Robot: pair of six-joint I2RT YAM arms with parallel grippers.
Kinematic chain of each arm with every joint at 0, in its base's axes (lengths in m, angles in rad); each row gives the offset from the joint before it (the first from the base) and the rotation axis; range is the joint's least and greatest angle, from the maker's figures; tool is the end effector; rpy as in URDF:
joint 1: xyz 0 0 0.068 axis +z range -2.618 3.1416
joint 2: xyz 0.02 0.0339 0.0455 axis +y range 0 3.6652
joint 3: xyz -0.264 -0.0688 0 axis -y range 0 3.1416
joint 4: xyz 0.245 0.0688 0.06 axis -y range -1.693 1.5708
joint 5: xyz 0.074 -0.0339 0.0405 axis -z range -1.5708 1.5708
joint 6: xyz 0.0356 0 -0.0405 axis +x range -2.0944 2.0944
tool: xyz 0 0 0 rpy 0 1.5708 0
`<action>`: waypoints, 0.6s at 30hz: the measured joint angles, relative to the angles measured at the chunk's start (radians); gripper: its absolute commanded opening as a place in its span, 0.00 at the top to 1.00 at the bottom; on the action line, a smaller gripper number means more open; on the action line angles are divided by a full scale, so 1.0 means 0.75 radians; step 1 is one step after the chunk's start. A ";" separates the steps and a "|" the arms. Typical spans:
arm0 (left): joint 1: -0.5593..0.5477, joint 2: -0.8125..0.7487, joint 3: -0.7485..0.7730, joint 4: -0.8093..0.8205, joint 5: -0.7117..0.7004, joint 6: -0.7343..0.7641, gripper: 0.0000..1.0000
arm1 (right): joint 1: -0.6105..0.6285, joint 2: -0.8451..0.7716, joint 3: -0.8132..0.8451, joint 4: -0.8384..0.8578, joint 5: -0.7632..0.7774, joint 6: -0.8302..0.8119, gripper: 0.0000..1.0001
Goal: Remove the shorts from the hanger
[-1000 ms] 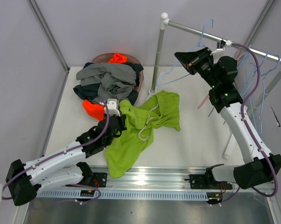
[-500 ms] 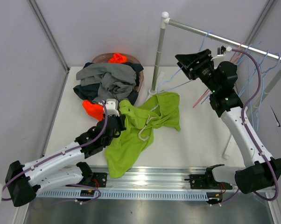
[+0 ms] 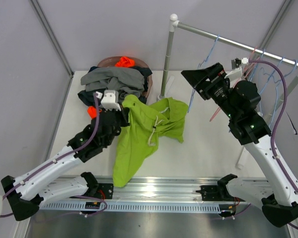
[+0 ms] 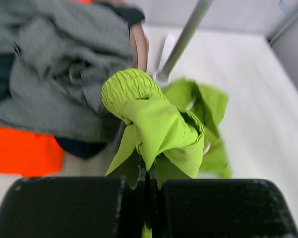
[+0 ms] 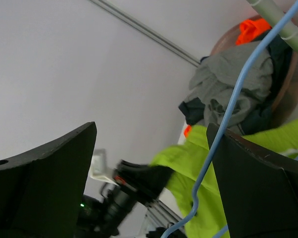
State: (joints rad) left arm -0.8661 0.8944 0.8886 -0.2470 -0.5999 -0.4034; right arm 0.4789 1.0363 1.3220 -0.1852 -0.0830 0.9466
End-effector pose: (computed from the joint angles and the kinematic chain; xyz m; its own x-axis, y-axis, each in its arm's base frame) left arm 0.1450 -0.1395 0.3521 -0.2569 -0.1981 -0.9459 0.1890 0.9496 -0.2502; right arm 0.1873 0.1006 0.4783 -0.3800 0.7138 -0.5882 -0.3834 0.4572 0.8025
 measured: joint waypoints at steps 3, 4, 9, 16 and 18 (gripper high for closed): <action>0.042 0.035 0.155 -0.022 0.001 0.043 1.00 | 0.045 -0.039 0.000 -0.111 0.098 -0.061 0.01; 0.053 0.048 0.196 -0.024 0.002 0.054 1.00 | 0.051 -0.049 0.000 -0.149 0.123 -0.082 0.01; 0.075 0.084 0.281 -0.036 0.002 0.089 1.00 | 0.052 -0.063 0.016 -0.317 0.239 -0.185 0.01; 0.149 0.127 0.315 -0.116 0.027 0.123 1.00 | 0.052 0.008 0.145 -0.561 0.367 -0.330 0.01; 0.195 0.145 0.357 -0.148 0.044 0.135 1.00 | 0.052 0.025 0.177 -0.620 0.411 -0.368 0.01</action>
State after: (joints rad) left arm -0.7197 1.0035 1.1561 -0.3576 -0.5667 -0.3023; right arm 0.5179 1.0554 1.4548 -0.6498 0.2253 0.6708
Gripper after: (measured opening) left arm 0.012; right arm 0.993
